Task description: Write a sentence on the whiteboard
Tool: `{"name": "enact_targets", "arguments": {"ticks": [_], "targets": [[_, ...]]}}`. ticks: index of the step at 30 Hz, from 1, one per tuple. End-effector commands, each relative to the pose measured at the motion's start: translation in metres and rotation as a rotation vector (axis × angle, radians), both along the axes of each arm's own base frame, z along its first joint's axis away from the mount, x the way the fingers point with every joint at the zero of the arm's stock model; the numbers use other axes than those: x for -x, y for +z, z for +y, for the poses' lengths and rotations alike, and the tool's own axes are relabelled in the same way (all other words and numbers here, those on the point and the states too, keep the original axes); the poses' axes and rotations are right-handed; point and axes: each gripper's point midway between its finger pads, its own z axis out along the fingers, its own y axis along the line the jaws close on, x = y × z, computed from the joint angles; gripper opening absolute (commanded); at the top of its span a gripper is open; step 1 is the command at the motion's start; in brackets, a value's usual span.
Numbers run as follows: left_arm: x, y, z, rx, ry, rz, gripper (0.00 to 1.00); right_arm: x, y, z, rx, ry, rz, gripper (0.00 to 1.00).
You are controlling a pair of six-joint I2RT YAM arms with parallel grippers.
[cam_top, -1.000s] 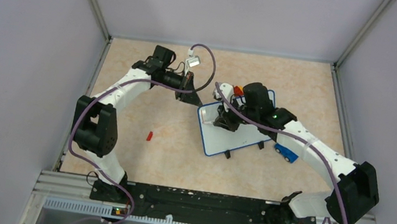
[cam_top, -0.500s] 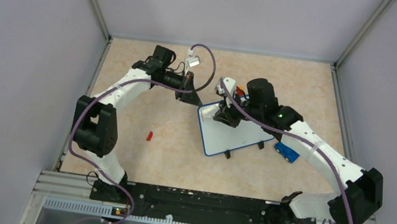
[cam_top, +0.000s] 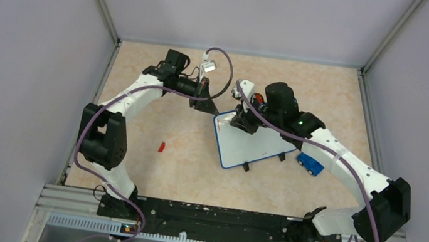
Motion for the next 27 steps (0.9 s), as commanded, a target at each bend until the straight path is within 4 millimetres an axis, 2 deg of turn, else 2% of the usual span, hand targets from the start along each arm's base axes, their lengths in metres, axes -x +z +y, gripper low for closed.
{"name": "enact_targets", "arguments": {"ticks": [1,16,27], "targets": [[0.008,0.014,-0.001,0.041,-0.027,-0.041,0.00,-0.008,0.027,0.013,-0.054,0.003,-0.058,0.00],[0.008,0.015,-0.002,0.044,-0.027,-0.043,0.00,-0.019,0.022,0.014,-0.043,-0.029,-0.065,0.00],[0.008,0.016,-0.002,0.044,-0.027,-0.042,0.00,-0.021,0.024,0.000,-0.033,-0.077,-0.081,0.00]]}}
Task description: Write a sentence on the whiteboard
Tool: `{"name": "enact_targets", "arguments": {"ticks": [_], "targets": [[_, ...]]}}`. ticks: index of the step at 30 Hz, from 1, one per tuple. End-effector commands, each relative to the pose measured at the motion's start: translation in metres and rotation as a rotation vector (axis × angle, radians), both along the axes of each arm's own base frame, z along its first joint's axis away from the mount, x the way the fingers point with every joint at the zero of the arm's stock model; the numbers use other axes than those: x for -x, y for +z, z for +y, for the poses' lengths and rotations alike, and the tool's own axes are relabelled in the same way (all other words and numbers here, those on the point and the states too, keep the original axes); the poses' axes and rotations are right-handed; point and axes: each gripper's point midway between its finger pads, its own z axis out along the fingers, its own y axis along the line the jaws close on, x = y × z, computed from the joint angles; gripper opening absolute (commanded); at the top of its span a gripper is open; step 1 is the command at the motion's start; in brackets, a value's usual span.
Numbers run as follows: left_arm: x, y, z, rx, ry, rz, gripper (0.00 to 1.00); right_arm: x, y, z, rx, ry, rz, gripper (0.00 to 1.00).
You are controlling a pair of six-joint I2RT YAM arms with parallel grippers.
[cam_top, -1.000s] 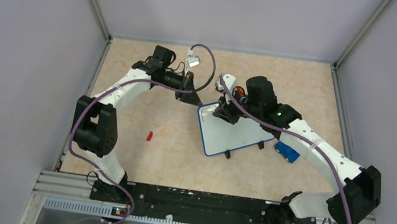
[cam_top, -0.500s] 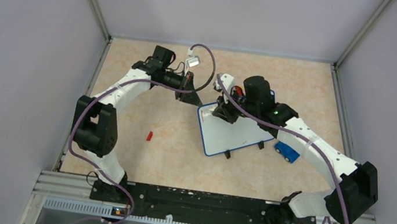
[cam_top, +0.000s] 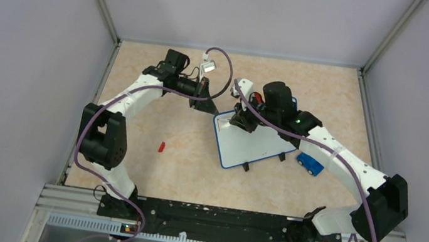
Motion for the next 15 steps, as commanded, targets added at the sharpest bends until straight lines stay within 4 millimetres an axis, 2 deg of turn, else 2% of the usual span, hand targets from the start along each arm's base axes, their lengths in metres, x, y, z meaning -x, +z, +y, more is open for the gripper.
{"name": "enact_targets", "arguments": {"ticks": [1,5,15], "targets": [[0.009,0.017,-0.002,0.044,-0.030,-0.040,0.00,-0.011,0.030,-0.003,-0.043,-0.046,-0.082,0.00],[0.009,0.016,-0.002,0.042,-0.029,-0.043,0.00,-0.012,0.030,-0.008,-0.048,-0.060,-0.087,0.00],[0.008,0.015,-0.002,0.039,-0.026,-0.037,0.00,-0.001,0.011,-0.016,-0.012,-0.047,-0.049,0.00]]}}
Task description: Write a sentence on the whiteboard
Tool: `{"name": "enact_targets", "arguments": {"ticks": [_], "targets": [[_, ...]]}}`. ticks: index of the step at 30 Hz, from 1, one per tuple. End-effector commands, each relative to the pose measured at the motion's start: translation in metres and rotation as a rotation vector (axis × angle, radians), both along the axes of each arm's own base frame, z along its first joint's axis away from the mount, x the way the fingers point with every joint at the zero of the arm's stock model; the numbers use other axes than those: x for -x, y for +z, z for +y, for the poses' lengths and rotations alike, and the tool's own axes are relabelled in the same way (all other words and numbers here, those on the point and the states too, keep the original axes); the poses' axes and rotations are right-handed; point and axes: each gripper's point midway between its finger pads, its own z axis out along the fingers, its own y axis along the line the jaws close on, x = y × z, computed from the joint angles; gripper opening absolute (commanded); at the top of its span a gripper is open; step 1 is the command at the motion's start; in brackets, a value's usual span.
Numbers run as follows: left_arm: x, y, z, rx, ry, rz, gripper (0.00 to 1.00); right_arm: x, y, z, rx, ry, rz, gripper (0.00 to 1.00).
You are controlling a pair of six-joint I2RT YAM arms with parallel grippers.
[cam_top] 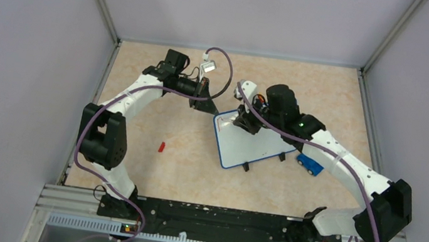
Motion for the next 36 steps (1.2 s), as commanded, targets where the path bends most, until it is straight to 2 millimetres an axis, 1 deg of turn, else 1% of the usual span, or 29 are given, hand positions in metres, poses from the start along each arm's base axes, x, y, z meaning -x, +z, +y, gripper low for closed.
{"name": "enact_targets", "arguments": {"ticks": [1,6,14,27,32,36], "targets": [[0.007,0.014,-0.002,0.040,-0.028,-0.038,0.00,0.002,0.008,-0.004,-0.016,-0.004,-0.023,0.00],[0.007,0.014,-0.002,0.039,-0.027,-0.037,0.00,0.005,0.002,-0.003,-0.012,0.013,-0.008,0.00],[0.008,0.014,-0.002,0.039,-0.028,-0.040,0.00,0.008,0.005,0.012,-0.030,0.053,0.014,0.00],[0.009,0.013,-0.002,0.038,-0.028,-0.038,0.00,0.005,0.005,0.019,-0.028,0.061,0.015,0.00],[0.008,0.013,-0.002,0.038,-0.027,-0.039,0.00,0.006,0.010,0.019,-0.036,0.062,0.009,0.00],[0.008,0.013,-0.002,0.037,-0.026,-0.038,0.00,0.016,0.022,0.017,-0.071,0.086,0.001,0.00]]}}
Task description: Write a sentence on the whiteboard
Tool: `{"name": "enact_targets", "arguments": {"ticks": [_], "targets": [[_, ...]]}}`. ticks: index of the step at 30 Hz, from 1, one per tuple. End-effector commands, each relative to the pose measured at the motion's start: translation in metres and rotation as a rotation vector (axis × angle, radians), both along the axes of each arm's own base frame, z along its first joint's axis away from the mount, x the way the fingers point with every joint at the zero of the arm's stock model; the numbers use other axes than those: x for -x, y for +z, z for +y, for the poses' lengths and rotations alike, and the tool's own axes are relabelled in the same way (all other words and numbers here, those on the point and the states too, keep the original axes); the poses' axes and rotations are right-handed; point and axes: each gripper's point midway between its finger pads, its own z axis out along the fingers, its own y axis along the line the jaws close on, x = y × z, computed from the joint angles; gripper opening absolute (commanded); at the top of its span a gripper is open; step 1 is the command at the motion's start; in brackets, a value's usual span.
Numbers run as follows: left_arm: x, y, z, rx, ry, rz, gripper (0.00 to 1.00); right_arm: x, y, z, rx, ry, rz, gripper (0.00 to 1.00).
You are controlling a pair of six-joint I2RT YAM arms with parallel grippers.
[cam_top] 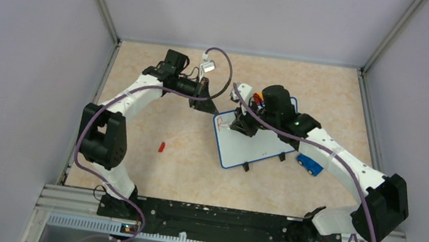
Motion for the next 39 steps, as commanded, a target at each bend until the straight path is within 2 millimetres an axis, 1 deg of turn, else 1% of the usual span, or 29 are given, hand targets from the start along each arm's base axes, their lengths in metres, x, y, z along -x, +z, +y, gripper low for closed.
{"name": "enact_targets", "arguments": {"ticks": [1,5,9,13,18,22,33,39], "targets": [[0.010,0.014,-0.002,0.036,-0.030,-0.033,0.00,0.008,0.042,0.007,-0.092,0.032,-0.060,0.00],[0.009,0.015,-0.002,0.032,-0.025,-0.039,0.00,0.016,0.048,-0.005,-0.111,0.037,-0.052,0.00],[0.010,0.014,-0.001,0.029,-0.024,-0.041,0.00,0.016,0.041,-0.019,-0.114,0.021,-0.030,0.00],[0.010,0.014,-0.001,0.026,-0.021,-0.043,0.00,0.018,0.035,-0.024,-0.122,0.029,-0.005,0.00],[0.011,0.013,-0.001,0.028,-0.025,-0.038,0.00,0.016,0.033,-0.024,-0.127,0.029,-0.006,0.00],[0.010,0.013,-0.002,0.029,-0.025,-0.034,0.00,0.011,0.030,-0.019,-0.139,0.022,-0.004,0.00],[0.012,0.013,-0.002,0.030,-0.028,-0.034,0.00,0.005,0.031,-0.014,-0.130,-0.005,-0.015,0.00],[0.013,0.014,-0.002,0.030,-0.029,-0.037,0.00,-0.003,0.023,-0.013,-0.089,-0.040,-0.014,0.00]]}}
